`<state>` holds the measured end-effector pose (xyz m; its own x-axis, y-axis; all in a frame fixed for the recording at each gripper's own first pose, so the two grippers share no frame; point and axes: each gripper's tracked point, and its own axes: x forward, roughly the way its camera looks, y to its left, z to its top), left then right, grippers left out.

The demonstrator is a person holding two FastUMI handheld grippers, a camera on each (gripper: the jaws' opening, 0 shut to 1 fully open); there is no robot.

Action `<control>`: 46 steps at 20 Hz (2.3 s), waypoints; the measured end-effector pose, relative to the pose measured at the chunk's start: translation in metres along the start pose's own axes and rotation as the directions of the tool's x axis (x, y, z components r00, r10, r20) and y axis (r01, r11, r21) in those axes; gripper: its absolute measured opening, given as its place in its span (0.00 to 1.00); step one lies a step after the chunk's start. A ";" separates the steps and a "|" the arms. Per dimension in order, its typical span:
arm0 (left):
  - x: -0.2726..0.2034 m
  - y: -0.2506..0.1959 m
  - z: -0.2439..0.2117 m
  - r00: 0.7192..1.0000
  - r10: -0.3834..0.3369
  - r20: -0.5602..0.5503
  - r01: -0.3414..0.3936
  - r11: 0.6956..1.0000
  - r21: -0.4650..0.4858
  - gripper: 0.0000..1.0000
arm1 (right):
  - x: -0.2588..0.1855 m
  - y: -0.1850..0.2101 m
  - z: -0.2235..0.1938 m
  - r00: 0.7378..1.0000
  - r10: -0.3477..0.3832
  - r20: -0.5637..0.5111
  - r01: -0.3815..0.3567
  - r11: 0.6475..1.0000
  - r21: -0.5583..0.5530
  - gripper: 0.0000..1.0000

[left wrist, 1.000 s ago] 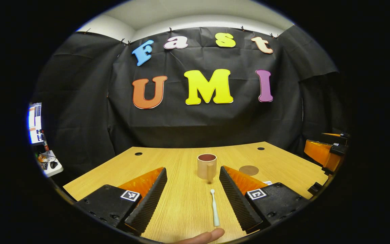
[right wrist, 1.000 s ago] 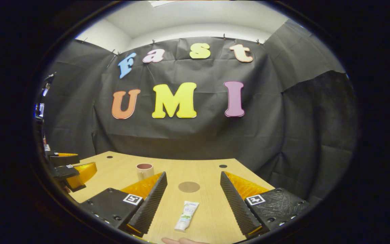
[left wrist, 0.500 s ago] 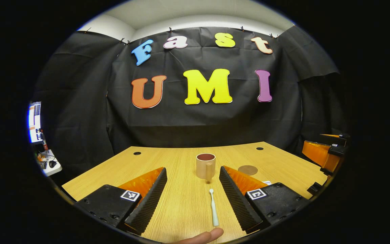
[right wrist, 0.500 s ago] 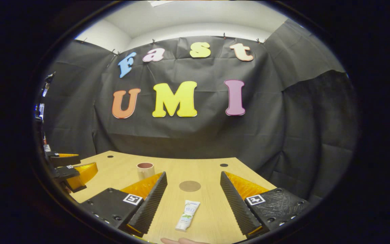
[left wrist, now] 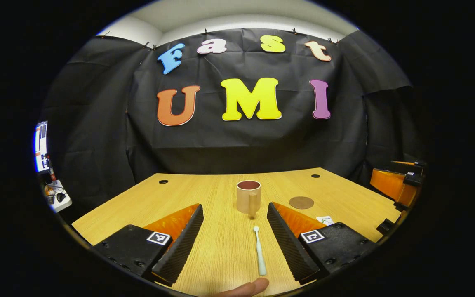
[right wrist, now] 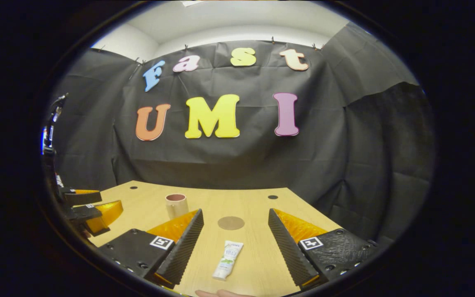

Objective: Put the toothbrush and toothpaste on the desktop into the cup, then pick up the cup and place it on the coaster on the desktop.

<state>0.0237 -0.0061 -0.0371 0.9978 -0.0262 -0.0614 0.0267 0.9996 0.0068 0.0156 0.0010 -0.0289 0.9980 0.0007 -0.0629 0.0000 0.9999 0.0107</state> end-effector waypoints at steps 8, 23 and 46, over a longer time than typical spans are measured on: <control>0.038 -0.030 -0.097 0.940 -0.088 -0.329 0.077 0.996 -0.048 0.98 | 0.020 -0.018 -0.039 0.996 -0.014 -0.094 0.017 0.999 0.035 0.95; 0.053 -0.051 -0.150 0.849 -0.114 -0.516 0.120 0.993 -0.022 0.35 | 0.035 -0.023 -0.063 0.987 -0.018 -0.162 0.023 0.999 0.032 0.93; 0.018 -0.011 -0.047 0.995 -0.077 -0.069 0.076 0.997 -0.020 0.08 | 0.064 0.017 -0.180 0.834 -0.027 -0.551 0.027 1.000 -0.009 0.94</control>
<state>0.0388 -0.0171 -0.0855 0.9862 -0.1024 -0.1302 0.1009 0.9947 -0.0181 0.0681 0.0196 -0.2126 0.7974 -0.0209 -0.6031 0.0265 0.9996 0.0003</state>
